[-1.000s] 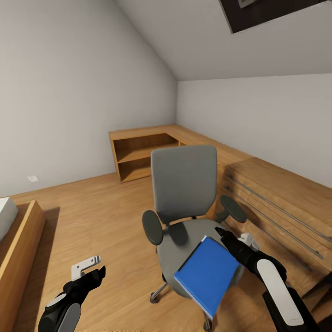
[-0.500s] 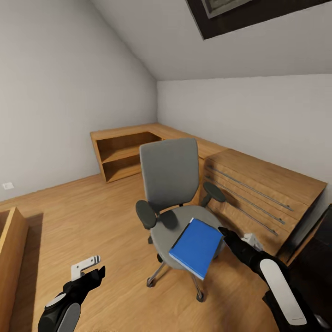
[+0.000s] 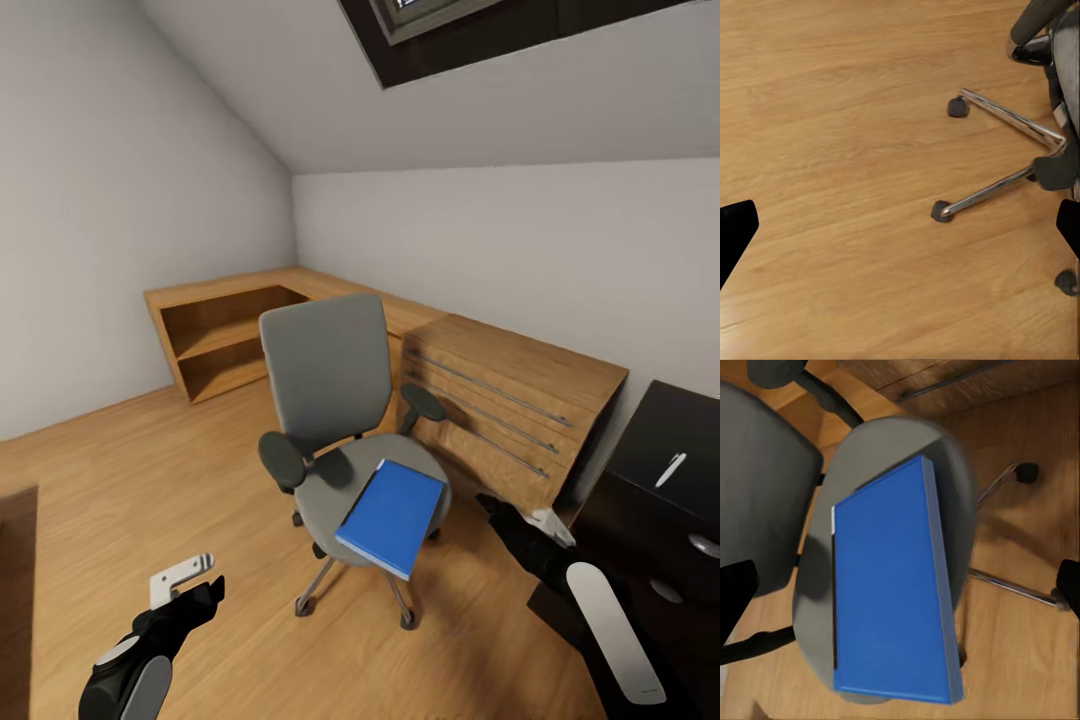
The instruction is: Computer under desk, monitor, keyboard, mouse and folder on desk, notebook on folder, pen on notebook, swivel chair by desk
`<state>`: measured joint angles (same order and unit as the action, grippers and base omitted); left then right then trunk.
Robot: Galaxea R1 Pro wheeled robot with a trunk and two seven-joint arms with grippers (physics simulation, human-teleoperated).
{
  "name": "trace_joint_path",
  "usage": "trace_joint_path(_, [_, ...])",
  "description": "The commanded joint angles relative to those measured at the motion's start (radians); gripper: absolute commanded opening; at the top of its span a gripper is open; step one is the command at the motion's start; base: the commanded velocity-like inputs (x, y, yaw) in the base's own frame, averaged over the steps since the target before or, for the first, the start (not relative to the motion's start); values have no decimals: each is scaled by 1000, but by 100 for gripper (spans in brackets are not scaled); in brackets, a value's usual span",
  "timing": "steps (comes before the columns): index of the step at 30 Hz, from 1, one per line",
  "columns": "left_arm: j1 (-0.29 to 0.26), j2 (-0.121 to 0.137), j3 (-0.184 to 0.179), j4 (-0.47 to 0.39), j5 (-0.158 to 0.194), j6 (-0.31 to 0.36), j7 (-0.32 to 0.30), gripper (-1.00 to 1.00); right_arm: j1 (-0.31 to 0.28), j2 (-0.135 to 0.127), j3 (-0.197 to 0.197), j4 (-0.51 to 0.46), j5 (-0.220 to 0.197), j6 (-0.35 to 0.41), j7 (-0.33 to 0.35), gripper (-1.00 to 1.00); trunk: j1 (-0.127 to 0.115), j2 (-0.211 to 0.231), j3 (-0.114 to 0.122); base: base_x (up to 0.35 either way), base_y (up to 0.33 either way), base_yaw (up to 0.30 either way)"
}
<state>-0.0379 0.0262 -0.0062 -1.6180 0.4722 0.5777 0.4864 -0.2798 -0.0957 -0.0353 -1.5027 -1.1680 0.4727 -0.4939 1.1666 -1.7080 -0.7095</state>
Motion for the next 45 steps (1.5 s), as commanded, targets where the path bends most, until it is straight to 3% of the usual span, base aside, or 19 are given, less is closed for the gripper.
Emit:
trace_joint_path(1, [0, 0, 3, -2, 11, 2, 9, 100, -1, 0, -4, 0, -8, 3, -8, 100, 0, -1, -2, -4, 2, -211])
trace_joint_path(13, [0, -1, 11, -2, 11, 2, 9, 100, -1, 0, -9, 2, -7, 4, -8, 100, 0, -1, -7, -1, 1, -79])
trace_joint_path(24, [0, -1, 20, -2, 11, 1, 11, 100, -1, 2, -5, 21, -4, 1, -3, 100, 42, -78, -42, 0, 0, -2])
trace_joint_path(27, [0, -1, 43, -2, 12, 1, 11, 100, -1, 3, -3, 29, -4, 1, -2, 100, 54, -99, -51, 0, 0, 0])
trace_joint_path(28, [0, -2, 75, -2, 14, 1, 10, 100, -1, 3, 0, 37, -3, -1, 1, 100, 57, -106, -54, 0, 0, 0])
trace_joint_path(29, [0, -2, 82, -2, 15, 1, 9, 100, -1, 4, 2, 46, -1, -1, 3, 100, 61, -113, -57, 0, 0, 0])
trace_joint_path(45, [0, -3, 91, -2, 16, 2, 9, 100, -2, 5, 13, 144, 6, -6, 5, 100, 123, -225, -107, 0, 0, 0])
